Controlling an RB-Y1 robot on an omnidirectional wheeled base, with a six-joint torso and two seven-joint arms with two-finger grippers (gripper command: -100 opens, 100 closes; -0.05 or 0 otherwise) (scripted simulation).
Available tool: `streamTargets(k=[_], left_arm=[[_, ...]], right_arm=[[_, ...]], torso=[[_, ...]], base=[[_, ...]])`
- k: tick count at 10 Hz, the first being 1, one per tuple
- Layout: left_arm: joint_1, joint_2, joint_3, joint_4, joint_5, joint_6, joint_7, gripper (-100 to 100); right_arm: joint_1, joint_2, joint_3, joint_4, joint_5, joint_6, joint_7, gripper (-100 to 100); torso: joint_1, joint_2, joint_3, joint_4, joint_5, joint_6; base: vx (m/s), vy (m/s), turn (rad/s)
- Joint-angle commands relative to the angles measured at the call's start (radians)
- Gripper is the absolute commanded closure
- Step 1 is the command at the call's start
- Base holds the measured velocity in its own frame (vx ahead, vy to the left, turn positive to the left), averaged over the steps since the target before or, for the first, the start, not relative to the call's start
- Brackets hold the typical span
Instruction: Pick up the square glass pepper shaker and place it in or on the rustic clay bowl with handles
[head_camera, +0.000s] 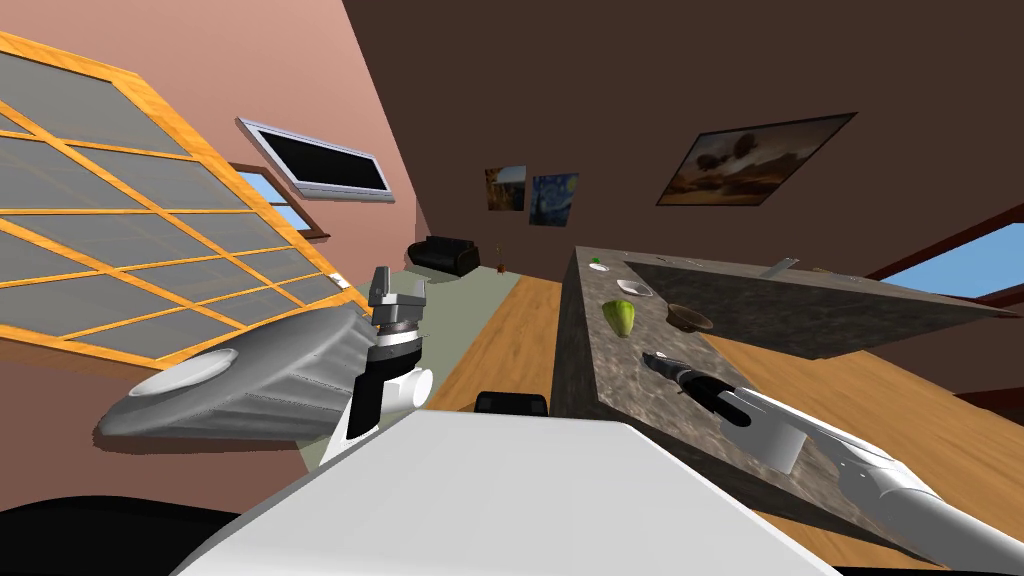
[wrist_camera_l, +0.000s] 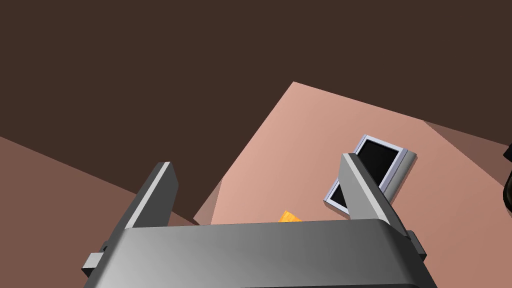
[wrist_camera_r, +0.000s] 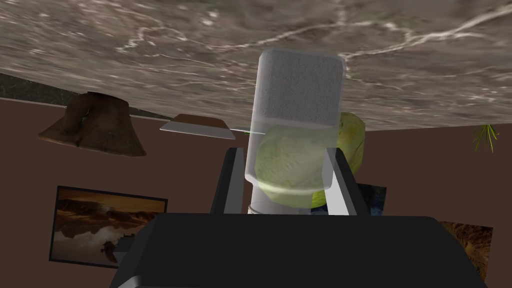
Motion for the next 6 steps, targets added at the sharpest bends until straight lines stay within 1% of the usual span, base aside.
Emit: streamTargets(k=[1, 2, 3, 4, 5, 6], left_arm=[[0.000, 0.000, 0.000, 0.000, 0.000, 0.000, 0.000, 0], [0.000, 0.000, 0.000, 0.000, 0.000, 0.000, 0.000, 0], [0.000, 0.000, 0.000, 0.000, 0.000, 0.000, 0.000, 0], [0.000, 0.000, 0.000, 0.000, 0.000, 0.000, 0.000, 0], [0.000, 0.000, 0.000, 0.000, 0.000, 0.000, 0.000, 0], [0.000, 0.000, 0.000, 0.000, 0.000, 0.000, 0.000, 0]], right_arm=[[0.000, 0.000, 0.000, 0.000, 0.000, 0.000, 0.000, 0], [0.020, -0.018, -0.008, -0.031, -0.002, 0.001, -0.003, 100], [0.012, -0.008, -0.007, -0.018, 0.001, -0.001, -0.001, 100], [0.015, -0.009, -0.007, -0.020, 0.001, -0.001, -0.001, 0], [0.012, -0.021, -0.003, 0.000, -0.009, -0.003, -0.014, 100], [0.011, -0.027, -0.001, 0.011, -0.014, -0.004, -0.021, 100]], torso=[[0.000, 0.000, 0.000, 0.000, 0.000, 0.000], [0.000, 0.000, 0.000, 0.000, 0.000, 0.000], [0.001, 0.001, 0.001, 0.000, 0.000, 0.003], [0.001, 0.001, 0.001, 0.000, 0.000, 0.000], [0.000, 0.001, 0.000, 0.000, 0.000, 0.000], [-0.002, -0.001, 0.000, 0.000, 0.000, -0.003]], base=[[0.000, 0.000, 0.000], [0.002, 0.019, -0.207], [-0.001, 0.017, -0.073], [0.000, 0.000, 0.000], [-0.007, -0.032, 0.228], [-0.013, -0.061, 0.279]])
